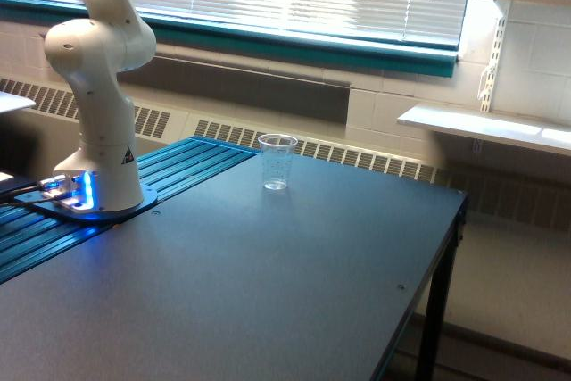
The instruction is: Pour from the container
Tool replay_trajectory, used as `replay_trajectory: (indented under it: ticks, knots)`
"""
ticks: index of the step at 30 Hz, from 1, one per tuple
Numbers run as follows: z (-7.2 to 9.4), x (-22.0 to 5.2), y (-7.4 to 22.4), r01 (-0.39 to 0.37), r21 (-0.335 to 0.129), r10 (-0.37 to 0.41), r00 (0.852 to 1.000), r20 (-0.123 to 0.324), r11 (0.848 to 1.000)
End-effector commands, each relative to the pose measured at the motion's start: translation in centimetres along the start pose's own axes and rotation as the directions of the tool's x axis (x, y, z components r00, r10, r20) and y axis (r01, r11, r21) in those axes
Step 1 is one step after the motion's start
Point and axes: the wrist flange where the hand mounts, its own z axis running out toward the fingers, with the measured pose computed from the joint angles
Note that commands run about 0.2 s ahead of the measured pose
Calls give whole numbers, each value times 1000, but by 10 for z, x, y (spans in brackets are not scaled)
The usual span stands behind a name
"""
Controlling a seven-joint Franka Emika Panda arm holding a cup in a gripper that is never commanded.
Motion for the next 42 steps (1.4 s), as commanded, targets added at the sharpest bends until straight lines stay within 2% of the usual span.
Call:
replay_trajectory:
  ticks: [1,15,26,42]
  knots:
    - [-1,-13,-15,32,14,-32,999,14,999]
    - [10,-28,-14,50,-8,-50,999,18,999]
    - [17,-68,-18,79,-36,-77,996,41,996]
    - [24,-135,-40,85,-85,-81,995,49,993]
